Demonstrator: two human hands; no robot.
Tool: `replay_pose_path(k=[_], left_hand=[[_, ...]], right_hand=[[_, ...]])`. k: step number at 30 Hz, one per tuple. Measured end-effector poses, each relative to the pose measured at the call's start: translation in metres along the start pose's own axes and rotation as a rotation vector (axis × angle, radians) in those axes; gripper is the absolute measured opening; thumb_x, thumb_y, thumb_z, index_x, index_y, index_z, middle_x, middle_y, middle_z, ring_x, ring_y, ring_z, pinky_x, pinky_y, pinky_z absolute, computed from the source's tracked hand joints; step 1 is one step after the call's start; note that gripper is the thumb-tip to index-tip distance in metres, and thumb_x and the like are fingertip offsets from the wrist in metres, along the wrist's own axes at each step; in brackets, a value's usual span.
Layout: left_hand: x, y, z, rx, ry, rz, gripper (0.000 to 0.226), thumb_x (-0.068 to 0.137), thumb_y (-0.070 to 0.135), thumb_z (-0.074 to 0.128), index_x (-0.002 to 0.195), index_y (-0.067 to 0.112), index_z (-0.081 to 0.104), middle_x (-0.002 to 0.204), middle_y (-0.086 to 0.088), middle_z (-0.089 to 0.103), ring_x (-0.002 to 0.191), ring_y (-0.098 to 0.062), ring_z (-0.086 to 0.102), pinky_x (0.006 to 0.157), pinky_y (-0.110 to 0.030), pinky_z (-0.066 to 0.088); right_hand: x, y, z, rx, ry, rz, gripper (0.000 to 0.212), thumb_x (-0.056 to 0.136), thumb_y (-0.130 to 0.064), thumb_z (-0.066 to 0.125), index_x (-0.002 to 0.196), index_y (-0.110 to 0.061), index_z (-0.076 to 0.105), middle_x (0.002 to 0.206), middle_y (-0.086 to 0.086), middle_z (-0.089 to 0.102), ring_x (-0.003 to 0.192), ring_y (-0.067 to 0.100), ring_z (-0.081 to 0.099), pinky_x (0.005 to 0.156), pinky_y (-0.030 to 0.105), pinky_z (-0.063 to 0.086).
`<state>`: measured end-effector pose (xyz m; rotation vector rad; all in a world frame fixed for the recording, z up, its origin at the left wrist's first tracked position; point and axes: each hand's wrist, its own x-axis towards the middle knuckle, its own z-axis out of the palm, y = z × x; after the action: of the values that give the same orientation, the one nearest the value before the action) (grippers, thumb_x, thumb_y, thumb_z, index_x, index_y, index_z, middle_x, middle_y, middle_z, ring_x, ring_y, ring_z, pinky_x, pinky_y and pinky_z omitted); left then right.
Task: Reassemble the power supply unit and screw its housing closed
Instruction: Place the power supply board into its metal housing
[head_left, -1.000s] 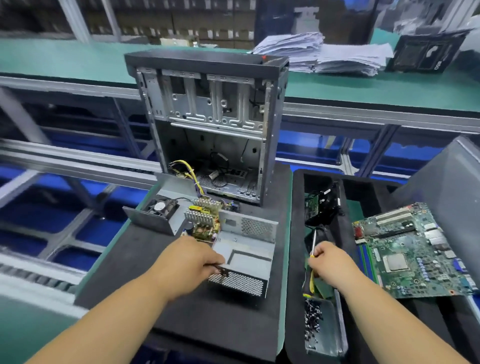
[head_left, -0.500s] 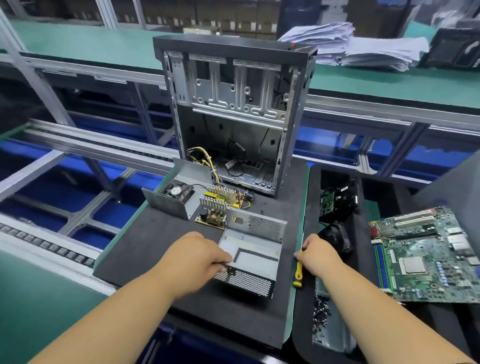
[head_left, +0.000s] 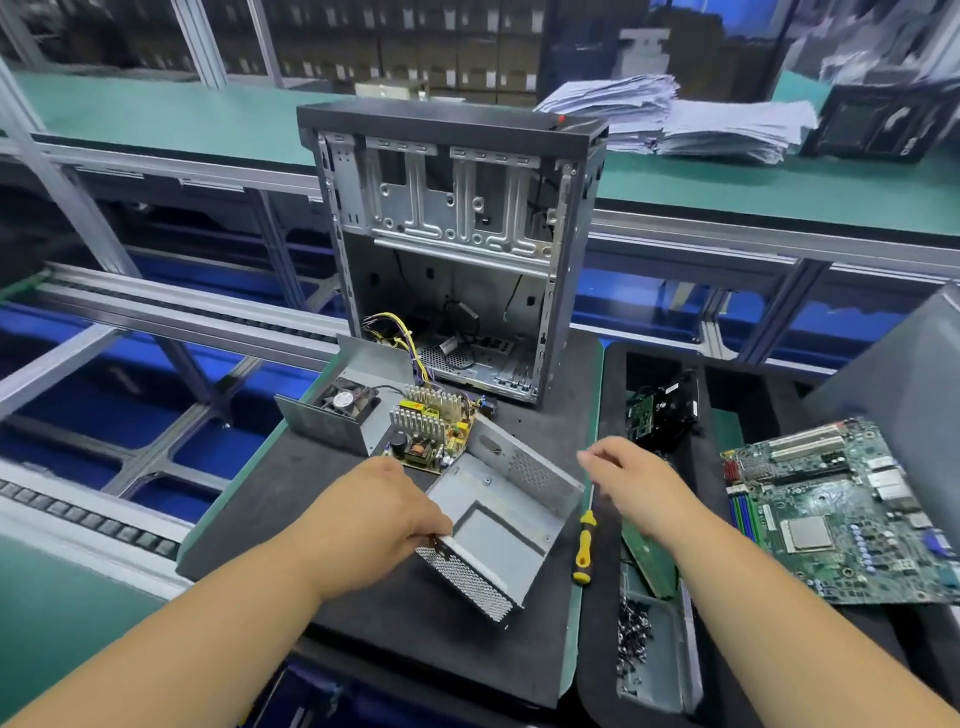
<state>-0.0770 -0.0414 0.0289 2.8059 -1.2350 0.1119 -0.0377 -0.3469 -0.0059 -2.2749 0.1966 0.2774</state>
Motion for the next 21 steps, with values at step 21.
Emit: replay_pose_path(k=[21], left_hand=[[0.0,-0.12,0.018,-0.07,-0.157,0.135,0.019,0.093,0.036,0.062,0.108,0.039,0.072,0.113,0.023,0.065,0.112,-0.006,0.049,0.099,-0.028,0.033]], right_hand=[[-0.034,-0.069,0.091,-0.369,0.066,0.089,0.007,0.075,-0.027,0.061,0.08,-0.022,0.059,0.078,-0.005,0.065,0.076,0.016,0.062,0.066,0.029,0.049]])
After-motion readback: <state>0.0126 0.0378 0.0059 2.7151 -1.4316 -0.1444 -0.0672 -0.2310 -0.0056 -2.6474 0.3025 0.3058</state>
